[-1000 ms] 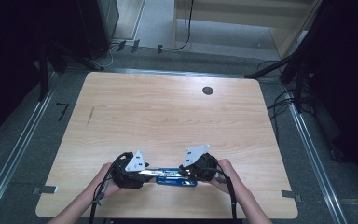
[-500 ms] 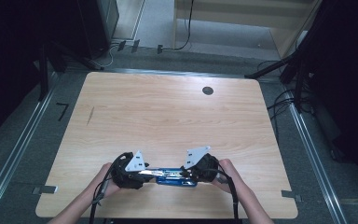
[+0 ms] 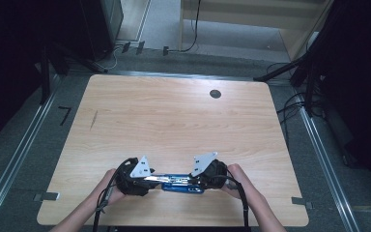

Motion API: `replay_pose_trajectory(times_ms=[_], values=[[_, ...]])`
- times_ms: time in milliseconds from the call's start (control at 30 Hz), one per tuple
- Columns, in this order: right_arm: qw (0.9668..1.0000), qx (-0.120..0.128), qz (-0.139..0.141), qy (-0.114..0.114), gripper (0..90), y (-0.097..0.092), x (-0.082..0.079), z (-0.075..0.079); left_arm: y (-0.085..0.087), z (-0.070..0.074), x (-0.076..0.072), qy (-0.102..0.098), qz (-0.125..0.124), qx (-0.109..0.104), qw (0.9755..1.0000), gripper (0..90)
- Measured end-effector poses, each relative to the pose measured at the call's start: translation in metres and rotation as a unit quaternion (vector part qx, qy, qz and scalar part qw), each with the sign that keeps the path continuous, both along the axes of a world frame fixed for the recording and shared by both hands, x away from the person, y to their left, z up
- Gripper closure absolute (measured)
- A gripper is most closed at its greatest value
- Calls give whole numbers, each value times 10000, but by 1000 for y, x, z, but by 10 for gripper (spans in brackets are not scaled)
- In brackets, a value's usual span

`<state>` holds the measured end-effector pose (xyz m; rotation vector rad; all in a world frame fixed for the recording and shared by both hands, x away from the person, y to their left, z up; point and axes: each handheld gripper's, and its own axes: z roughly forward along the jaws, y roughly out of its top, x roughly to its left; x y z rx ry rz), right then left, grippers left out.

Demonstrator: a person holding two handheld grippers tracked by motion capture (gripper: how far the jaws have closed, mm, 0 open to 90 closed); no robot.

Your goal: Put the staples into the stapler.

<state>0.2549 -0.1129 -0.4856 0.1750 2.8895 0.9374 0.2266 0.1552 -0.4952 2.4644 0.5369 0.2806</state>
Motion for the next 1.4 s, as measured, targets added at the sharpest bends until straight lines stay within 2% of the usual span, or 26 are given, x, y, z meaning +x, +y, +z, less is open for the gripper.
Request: replay_pose_trajectory(times_ms=[267, 633, 667, 967, 1067, 1167, 1233, 1267, 1300, 1400], values=[[9995, -145, 259, -50, 787, 2, 2, 1, 0, 0, 0, -8, 2, -15, 10000, 531], [9984, -303, 470, -102, 787, 3, 3, 3, -1, 0, 0, -11, 8, -10, 10000, 531], [9980, -373, 497, -86, 787, 4, 3, 4, -1, 0, 0, -9, 8, -5, 10000, 530], [9977, -474, 473, -66, 758, 3, 4, 5, -1, 0, 0, -1, 7, -7, 10000, 530], [9968, -680, 425, -31, 738, 4, 4, 1, -1, 0, 0, -4, 5, -3, 10000, 530], [9980, -536, 321, 133, 720, 2, 5, 1, -1, 0, 0, -9, -8, 1, 10000, 529], [9989, -346, 260, 169, 702, 0, 7, 3, -1, 0, 0, -5, 8, -15, 10000, 529], [9995, -204, 83, 233, 675, -2, 8, 6, -1, 0, 0, -7, -5, -7, 10000, 530], [9995, -204, 83, 233, 675, -2, 8, 6, -1, 0, 0, -7, -5, -7, 10000, 530], [9989, 7, -314, 340, 638, -4, 9, 9, -1, 0, 0, -15, -20, 0, 10000, 530]])
